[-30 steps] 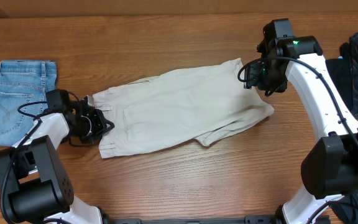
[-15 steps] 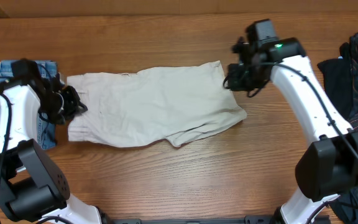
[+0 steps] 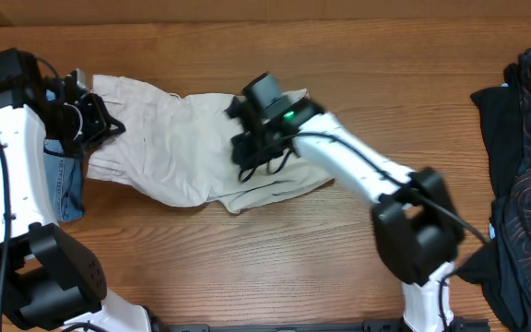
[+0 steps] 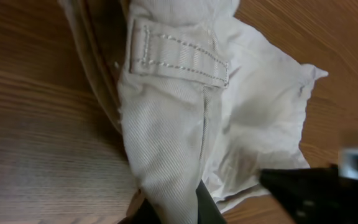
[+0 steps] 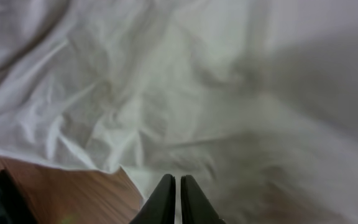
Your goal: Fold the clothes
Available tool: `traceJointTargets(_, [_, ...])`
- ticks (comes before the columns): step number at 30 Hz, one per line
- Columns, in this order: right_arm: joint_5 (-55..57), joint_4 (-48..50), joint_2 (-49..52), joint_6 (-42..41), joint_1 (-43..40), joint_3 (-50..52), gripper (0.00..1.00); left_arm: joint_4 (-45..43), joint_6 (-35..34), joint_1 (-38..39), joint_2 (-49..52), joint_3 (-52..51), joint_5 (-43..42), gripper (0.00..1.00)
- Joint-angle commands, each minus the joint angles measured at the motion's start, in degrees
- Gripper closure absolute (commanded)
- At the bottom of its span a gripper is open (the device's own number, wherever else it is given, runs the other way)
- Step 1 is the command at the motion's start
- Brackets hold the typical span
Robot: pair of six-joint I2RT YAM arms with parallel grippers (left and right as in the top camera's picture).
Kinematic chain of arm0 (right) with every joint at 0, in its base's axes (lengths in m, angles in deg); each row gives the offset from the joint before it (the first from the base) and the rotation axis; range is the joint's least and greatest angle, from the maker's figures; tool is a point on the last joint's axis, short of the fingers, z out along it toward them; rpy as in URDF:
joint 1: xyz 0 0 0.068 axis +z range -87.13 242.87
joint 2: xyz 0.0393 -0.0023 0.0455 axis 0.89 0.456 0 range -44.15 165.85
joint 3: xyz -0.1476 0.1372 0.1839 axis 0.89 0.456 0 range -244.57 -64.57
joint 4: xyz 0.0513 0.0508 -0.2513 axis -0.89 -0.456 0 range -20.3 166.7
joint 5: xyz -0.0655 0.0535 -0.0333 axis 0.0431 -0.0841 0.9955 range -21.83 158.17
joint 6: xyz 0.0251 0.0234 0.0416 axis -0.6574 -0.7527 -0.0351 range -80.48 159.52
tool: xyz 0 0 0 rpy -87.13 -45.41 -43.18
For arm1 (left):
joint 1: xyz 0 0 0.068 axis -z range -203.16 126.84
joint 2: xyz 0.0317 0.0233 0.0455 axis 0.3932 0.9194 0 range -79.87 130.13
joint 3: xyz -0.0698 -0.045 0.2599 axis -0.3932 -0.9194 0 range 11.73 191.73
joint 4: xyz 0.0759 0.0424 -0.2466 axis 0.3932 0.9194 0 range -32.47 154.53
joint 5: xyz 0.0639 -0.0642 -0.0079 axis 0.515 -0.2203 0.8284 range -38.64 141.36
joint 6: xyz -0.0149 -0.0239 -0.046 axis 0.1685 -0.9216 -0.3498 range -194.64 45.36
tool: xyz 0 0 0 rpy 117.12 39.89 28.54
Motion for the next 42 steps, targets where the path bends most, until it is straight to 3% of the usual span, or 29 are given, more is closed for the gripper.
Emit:
traceJointTargets(1, [-4.02,3.91,3.28,-1.77,4.57,0.26,0.92,-0.04,-0.26,3.58,-2.97,1.95,-3.43,0.96])
traceJointTargets(11, [-4.42,10.58,11.58,-3.48,7.43,0.26,0.92,-0.48,-3.91,8.74,-2.97,7.48,-13.05,0.96])
traceJointTargets(19, [-4.98,14.64,11.74,-4.44,7.74,0.17,0.92,-0.42,-4.11,12.72,-2.97,7.65,-8.63,0.96])
traceJointTargets(24, [-3.96,9.97,9.18,-4.42,5.70,-1.31,0.91,-0.15,-4.09,13.51,-2.97,7.65,-3.52,0.96])
traceJointTargets(34, [7.45,-5.22,-6.64,-4.37,-5.22,-2.40,0.89,-1.03,-4.07,13.49,-2.97,7.65,-0.39,0.96])
traceJointTargets(42, [12.66,-15.98,-5.33,-4.37,-15.69,0.79,0.89,-3.13,-5.29,13.86,-2.95,7.65,0.09,0.96])
